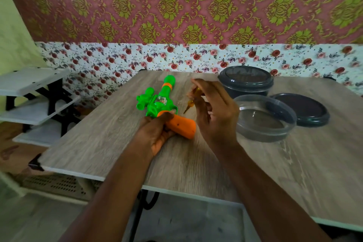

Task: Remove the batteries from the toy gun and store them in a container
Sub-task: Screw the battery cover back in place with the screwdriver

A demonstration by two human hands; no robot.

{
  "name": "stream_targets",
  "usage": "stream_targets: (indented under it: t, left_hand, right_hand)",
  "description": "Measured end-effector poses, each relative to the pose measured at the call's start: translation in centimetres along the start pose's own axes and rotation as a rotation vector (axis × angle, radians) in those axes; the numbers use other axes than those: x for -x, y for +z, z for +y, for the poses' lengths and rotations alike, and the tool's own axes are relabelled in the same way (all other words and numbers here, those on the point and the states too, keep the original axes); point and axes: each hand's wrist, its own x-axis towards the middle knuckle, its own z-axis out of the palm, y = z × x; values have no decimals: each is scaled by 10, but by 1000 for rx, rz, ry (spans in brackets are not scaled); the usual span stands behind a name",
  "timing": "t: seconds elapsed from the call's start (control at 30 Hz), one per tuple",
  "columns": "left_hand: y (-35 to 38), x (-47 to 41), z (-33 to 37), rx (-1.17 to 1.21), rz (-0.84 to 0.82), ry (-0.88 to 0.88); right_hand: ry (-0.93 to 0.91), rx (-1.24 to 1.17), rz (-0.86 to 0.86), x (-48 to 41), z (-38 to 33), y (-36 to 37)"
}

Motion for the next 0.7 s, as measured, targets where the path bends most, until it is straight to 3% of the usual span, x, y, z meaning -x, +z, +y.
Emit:
stream_targets:
  t: [0.13,0.27,0.4,0.5,0.7]
  left_hand:
    - [0,6,2,5,25,15]
    - [-3,11,2,-57,80,81]
    - [-20,14,2,-277,238,189]
    - [-30,14,6,-567,344,305]
    - [-36,24,16,-923,416,431]
  right_hand:
    - [-22,25,-14,0,3,1]
    - [-35,14,-185,10,19,9]
    - [-10,15,-353,19,44,26]
    - [-4,83,-483,23,52,34]
    - [-12,1,-727,24,55,38]
